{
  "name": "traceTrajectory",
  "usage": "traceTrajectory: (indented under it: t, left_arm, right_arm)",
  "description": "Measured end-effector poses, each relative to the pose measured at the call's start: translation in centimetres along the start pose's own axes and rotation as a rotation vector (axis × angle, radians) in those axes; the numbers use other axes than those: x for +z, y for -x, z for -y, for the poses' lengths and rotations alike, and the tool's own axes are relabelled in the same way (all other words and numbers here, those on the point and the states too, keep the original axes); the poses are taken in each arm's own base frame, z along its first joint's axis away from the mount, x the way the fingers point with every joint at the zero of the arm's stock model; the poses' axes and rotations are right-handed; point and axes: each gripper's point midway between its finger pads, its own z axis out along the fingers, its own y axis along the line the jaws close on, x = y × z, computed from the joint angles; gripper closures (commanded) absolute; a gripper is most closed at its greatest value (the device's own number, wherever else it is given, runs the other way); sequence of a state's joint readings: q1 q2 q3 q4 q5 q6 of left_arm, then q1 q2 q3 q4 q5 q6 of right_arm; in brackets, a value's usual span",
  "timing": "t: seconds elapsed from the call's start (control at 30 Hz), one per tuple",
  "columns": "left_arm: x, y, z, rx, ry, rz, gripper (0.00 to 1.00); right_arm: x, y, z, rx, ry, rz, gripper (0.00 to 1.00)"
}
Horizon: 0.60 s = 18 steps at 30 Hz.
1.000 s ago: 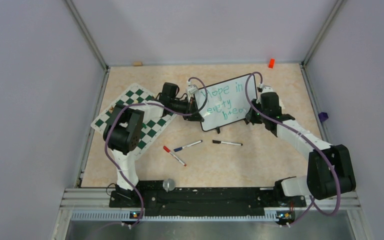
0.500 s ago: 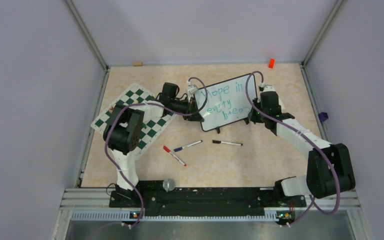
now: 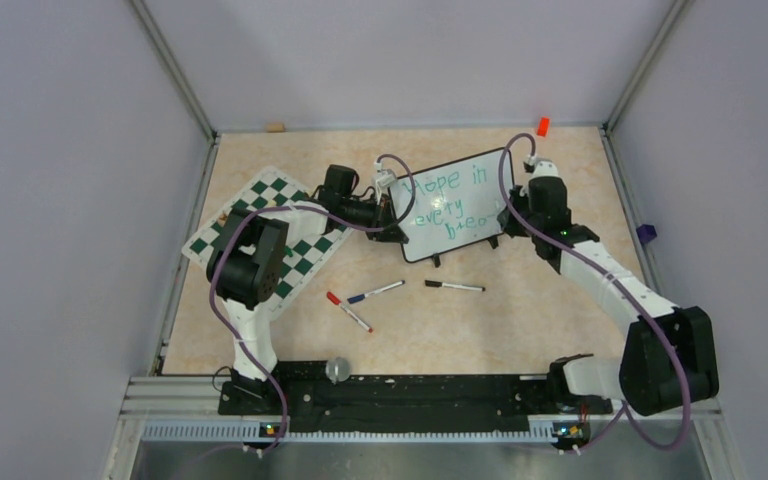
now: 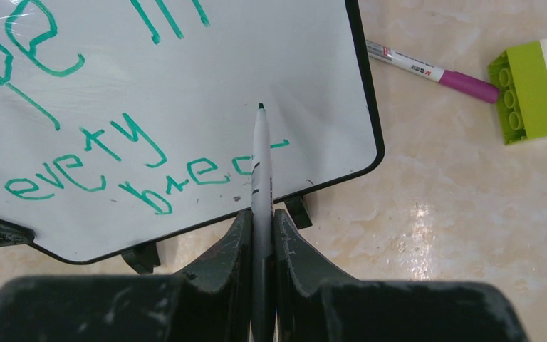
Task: Write a sentence on the whiteboard
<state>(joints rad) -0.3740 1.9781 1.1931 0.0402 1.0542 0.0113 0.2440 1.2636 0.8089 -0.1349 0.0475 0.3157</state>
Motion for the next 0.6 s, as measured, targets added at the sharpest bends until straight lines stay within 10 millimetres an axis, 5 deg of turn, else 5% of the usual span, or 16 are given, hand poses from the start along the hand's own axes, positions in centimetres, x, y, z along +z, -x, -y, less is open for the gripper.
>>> traceTrajectory:
  t: [0.6]
  left_arm:
    - [0.0, 0.0, 0.0, -0.003, 0.0, -0.001, 1.0]
  right_arm:
    - [1.9, -1.7, -0.2, -0.001, 0.013, -0.071, 1.0]
